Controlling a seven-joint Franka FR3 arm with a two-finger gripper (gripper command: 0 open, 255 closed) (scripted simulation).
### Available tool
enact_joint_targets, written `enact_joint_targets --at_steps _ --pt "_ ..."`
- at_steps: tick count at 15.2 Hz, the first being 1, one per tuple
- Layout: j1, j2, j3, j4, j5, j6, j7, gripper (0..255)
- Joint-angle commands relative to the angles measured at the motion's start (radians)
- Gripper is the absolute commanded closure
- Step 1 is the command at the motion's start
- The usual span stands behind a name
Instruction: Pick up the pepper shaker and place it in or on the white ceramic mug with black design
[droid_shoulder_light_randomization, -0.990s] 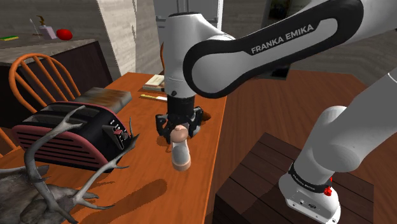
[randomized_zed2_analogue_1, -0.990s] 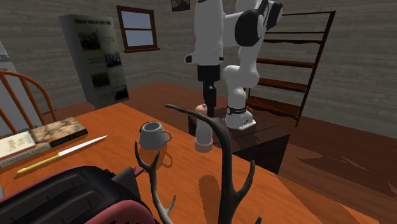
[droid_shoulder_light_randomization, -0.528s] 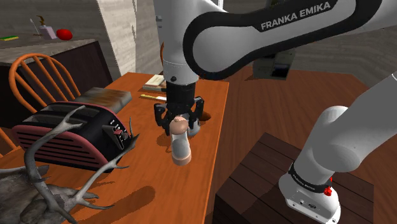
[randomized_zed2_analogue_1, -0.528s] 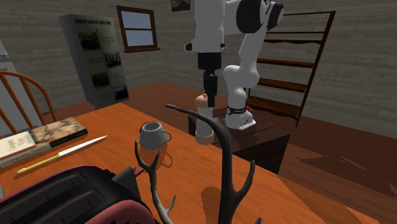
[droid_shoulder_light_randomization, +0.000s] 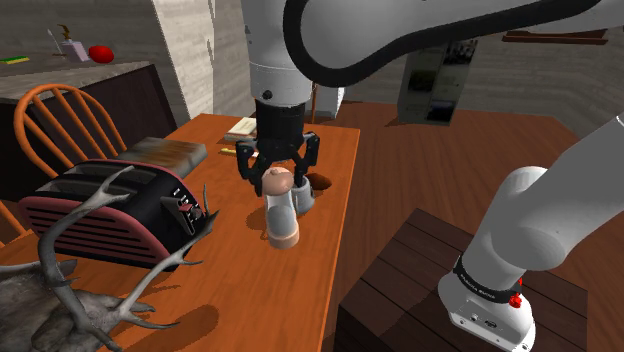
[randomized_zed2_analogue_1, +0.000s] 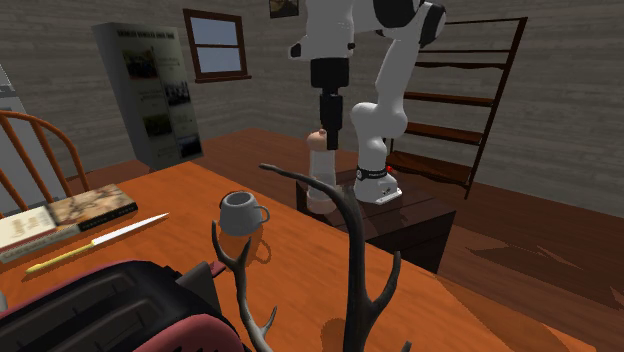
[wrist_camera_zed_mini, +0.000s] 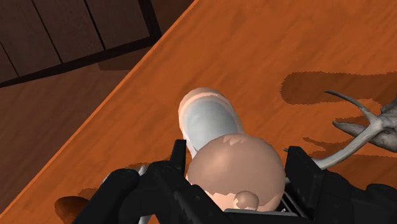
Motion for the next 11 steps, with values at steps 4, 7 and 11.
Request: enact_joint_targets --at_steps 4,7,11 --pt "-0.011 0.001 -0.023 0.052 -0.010 -0.056 -0.017 255" --pt "-0.039 0.023 -0.069 0.090 -0.030 -0.085 -0.077 255" --pt "-0.077 0.066 -0.125 0.157 -0.059 -0.125 -0.152 255"
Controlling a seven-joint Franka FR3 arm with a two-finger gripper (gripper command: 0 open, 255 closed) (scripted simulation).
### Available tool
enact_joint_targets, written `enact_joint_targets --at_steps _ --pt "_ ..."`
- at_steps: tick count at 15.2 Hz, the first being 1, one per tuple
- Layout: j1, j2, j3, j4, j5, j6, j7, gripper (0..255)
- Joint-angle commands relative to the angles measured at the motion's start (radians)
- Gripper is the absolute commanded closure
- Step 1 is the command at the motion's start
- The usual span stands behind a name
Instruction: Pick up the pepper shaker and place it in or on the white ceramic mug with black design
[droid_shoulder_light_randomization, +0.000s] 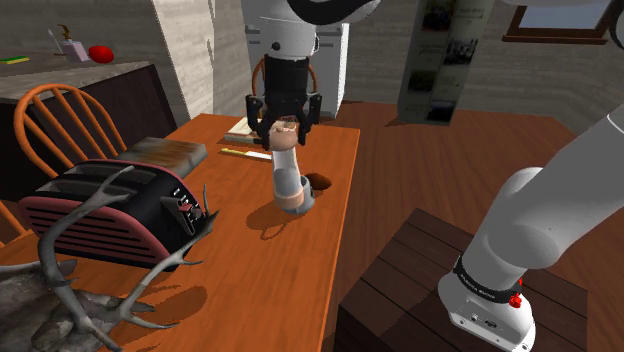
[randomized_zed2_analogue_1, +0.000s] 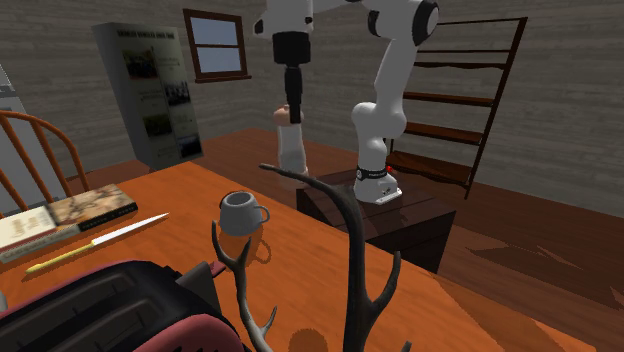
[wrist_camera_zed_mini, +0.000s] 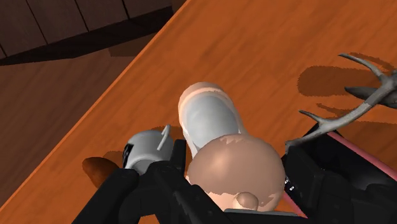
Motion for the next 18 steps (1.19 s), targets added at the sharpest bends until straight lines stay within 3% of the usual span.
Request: enact_joint_targets --at_steps 1,12,18 --pt "-0.021 0.027 -0.030 0.038 -0.016 -0.019 -0.043 255" --pt "-0.115 0.229 -0.145 0.334 -0.089 -0.148 -0.216 255" --pt "-0.114 0.211 -0.145 0.233 -0.084 -0.065 -0.227 255"
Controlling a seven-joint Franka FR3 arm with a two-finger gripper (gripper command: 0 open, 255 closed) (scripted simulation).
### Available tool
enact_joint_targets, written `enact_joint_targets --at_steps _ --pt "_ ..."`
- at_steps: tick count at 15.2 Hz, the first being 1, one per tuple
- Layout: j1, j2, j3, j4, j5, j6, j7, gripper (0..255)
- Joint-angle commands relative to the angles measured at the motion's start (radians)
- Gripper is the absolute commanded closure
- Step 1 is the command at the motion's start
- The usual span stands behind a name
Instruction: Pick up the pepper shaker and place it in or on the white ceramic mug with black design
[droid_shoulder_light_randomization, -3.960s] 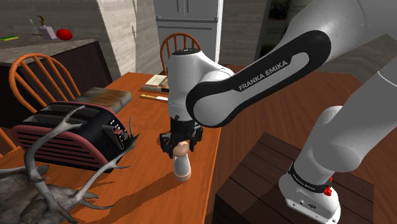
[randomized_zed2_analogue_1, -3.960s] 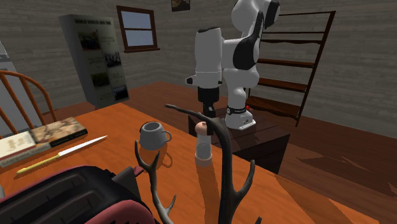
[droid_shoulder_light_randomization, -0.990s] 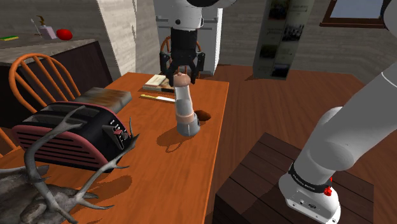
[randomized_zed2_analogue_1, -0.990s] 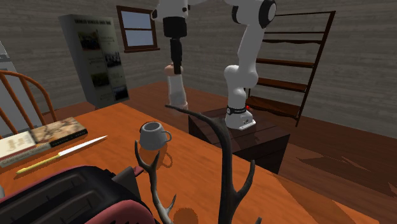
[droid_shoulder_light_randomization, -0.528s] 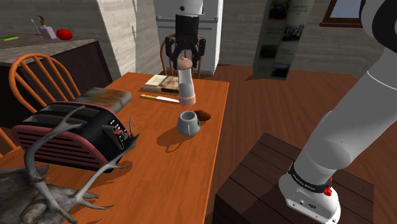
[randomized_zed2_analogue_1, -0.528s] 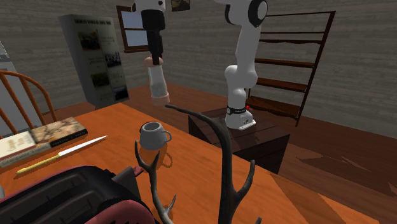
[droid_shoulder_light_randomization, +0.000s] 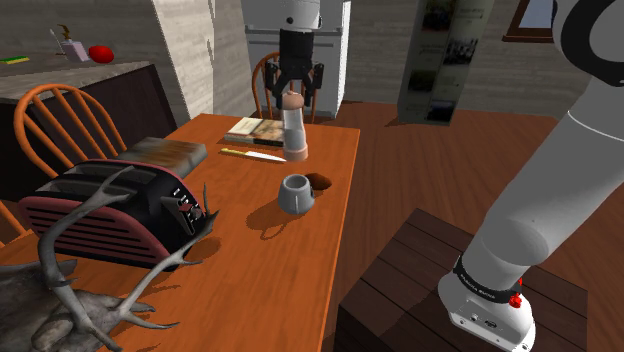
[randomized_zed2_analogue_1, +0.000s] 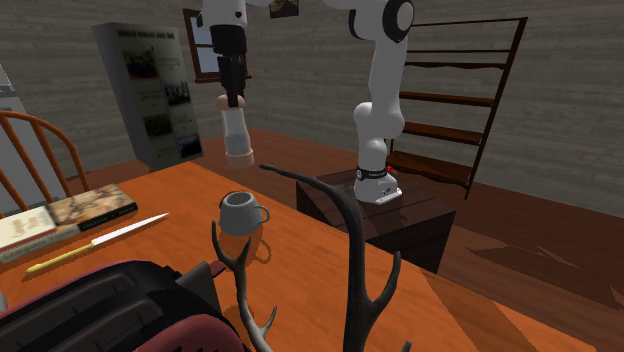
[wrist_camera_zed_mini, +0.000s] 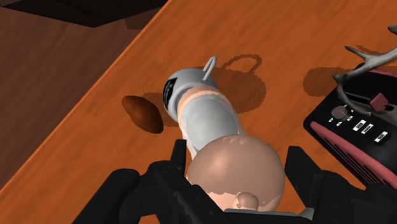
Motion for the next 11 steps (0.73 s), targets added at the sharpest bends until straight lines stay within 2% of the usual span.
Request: enact_joint_targets --at_steps 1,11 --pt "0.000 -0.003 0.000 -0.031 0.001 0.028 -0.004 255" --pt "0.002 -0.011 0.003 -0.173 0.007 0.162 -0.019 255"
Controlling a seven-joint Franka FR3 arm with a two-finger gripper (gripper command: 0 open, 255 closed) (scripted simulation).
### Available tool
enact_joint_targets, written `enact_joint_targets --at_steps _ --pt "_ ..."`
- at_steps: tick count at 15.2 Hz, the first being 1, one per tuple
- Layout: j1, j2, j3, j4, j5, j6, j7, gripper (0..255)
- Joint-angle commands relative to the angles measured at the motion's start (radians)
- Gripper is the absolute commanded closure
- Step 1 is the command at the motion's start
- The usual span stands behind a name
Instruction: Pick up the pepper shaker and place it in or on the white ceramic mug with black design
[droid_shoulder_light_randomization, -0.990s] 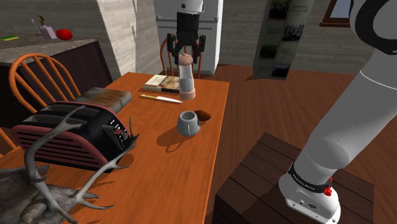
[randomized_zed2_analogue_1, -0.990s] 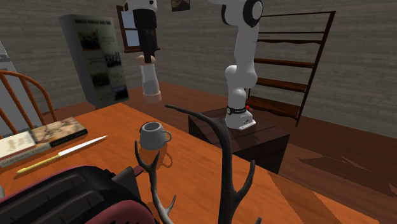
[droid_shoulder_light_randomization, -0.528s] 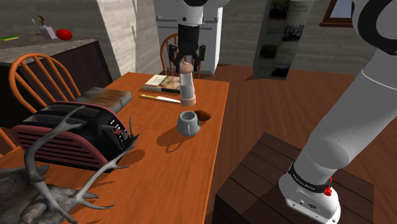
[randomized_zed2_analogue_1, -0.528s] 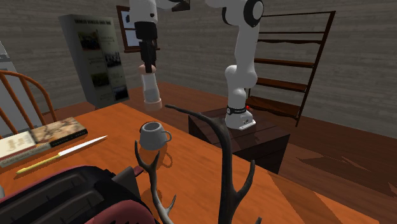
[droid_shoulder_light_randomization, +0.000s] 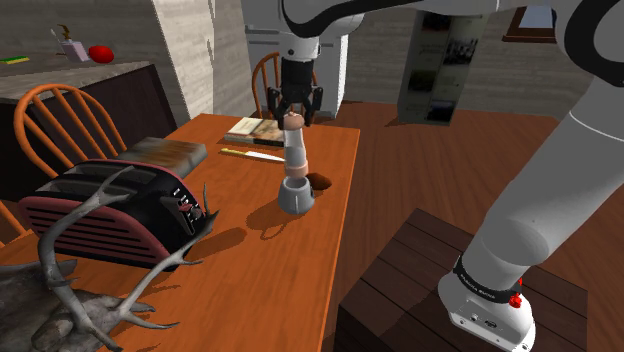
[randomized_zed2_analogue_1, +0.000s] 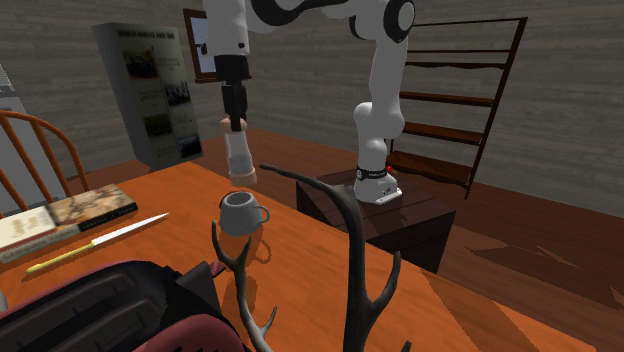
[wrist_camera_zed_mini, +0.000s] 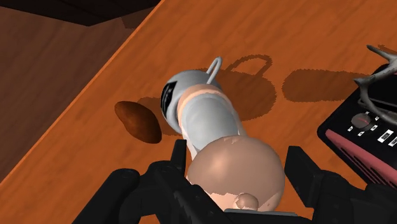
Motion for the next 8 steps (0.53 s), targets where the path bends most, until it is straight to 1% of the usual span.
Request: enact_joint_targets --at_steps 1,8 --pt "0.001 -0.002 0.001 -0.032 0.002 0.030 -0.003 255" --pt "0.003 0.008 0.004 -0.116 0.004 0.123 -0.012 255"
